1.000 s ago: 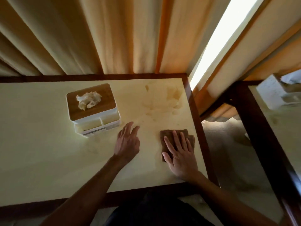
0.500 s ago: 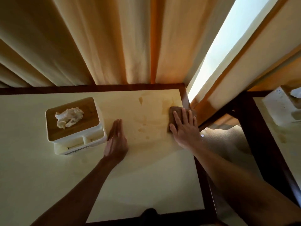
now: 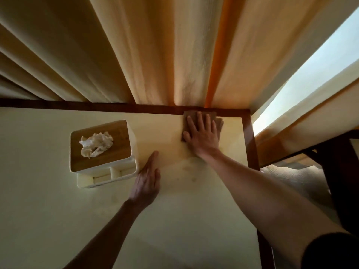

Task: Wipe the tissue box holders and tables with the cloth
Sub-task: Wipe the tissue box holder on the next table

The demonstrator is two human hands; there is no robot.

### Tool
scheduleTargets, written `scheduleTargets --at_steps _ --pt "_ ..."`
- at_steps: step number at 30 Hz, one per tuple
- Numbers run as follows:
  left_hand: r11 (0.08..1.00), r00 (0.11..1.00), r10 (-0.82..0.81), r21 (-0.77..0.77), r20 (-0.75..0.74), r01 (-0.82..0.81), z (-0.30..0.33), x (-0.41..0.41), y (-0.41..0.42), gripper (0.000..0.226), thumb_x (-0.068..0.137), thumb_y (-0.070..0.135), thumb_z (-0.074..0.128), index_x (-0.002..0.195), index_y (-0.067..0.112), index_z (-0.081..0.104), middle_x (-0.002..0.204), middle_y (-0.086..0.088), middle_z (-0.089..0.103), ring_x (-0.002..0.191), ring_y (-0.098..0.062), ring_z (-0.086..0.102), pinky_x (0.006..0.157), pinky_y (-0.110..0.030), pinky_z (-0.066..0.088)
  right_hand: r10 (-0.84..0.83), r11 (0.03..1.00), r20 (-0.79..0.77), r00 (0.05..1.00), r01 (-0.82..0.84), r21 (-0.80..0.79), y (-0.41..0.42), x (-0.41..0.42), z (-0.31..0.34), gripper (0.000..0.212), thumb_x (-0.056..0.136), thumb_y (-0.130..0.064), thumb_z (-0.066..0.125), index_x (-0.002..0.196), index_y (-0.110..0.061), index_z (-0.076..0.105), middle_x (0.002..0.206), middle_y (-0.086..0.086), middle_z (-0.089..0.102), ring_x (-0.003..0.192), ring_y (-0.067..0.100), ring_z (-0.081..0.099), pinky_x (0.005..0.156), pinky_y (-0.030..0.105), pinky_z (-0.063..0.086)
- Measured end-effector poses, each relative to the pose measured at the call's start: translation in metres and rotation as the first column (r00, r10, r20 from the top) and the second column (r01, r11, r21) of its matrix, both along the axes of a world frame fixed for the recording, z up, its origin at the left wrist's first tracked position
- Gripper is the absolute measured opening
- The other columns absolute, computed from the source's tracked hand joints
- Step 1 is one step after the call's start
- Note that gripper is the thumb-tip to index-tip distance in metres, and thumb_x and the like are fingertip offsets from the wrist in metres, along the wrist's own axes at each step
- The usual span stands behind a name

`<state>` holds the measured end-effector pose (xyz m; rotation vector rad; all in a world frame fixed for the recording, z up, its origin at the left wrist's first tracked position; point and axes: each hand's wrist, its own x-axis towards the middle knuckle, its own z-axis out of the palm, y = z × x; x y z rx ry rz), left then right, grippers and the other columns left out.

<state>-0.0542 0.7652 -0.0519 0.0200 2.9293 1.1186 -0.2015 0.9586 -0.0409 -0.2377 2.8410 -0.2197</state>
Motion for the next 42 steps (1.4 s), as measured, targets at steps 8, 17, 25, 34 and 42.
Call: scheduleTargets --at_steps 8,17,25,34,42 --pt "0.999 0.996 0.044 -0.023 0.071 -0.042 0.0 0.0 0.0 0.056 0.094 0.02 0.031 0.149 0.01 0.035 0.149 -0.014 0.045 0.136 -0.03 0.042 0.114 -0.031 0.017 0.234 0.972 -0.045 0.971 -0.233 0.033 0.033 0.019 -0.007 0.064 0.098 -0.061 0.005 0.158 -0.039 -0.001 0.168 0.0 -0.008 0.153 0.025 -0.013 0.125 0.045 -0.002" --pt "0.998 0.995 -0.031 -0.059 0.099 0.037 0.008 0.012 -0.005 0.06 0.094 -0.005 0.039 0.152 0.007 0.029 0.155 -0.016 0.035 0.142 -0.033 0.035 0.113 -0.028 0.012 -0.319 0.946 -0.162 0.934 0.323 0.001 0.072 0.082 -0.014 0.067 0.098 -0.056 0.004 0.16 -0.032 0.014 0.168 0.008 0.006 0.154 0.032 0.0 0.123 0.05 -0.003" --pt "0.997 0.996 -0.017 -0.068 0.09 0.024 0.005 0.054 -0.032 0.062 0.081 0.002 0.033 0.143 0.005 0.044 0.139 -0.023 0.053 0.119 -0.041 0.058 0.102 -0.043 0.044 0.122 0.992 -0.059 0.991 -0.123 -0.02 -0.033 0.152 -0.009 0.062 0.102 -0.056 0.017 0.159 -0.035 0.004 0.167 0.002 -0.009 0.153 0.029 -0.013 0.124 0.049 -0.003" --pt "0.996 0.998 -0.034 -0.075 0.06 0.039 -0.003 0.056 -0.036 0.063 0.082 -0.009 0.038 0.142 0.005 0.044 0.146 -0.019 0.048 0.129 -0.039 0.051 0.109 -0.046 0.038 -0.183 0.982 -0.203 0.962 0.19 0.015 0.077 0.232 -0.02 0.06 0.099 -0.054 0.032 0.154 -0.032 0.032 0.163 0.007 0.027 0.15 0.034 0.025 0.118 0.054 0.026" --pt "0.994 0.997 -0.067 -0.087 -0.031 0.064 -0.01 0.054 -0.035 0.061 0.078 0.003 0.029 0.134 -0.005 0.051 0.136 -0.025 0.055 0.123 -0.04 0.056 0.105 -0.046 0.04 0.106 0.993 -0.149 0.983 -0.112 -0.037 -0.017 0.247 -0.021 0.06 0.098 -0.055 0.035 0.155 -0.034 0.031 0.165 0.004 0.022 0.153 0.033 0.014 0.121 0.049 0.015"
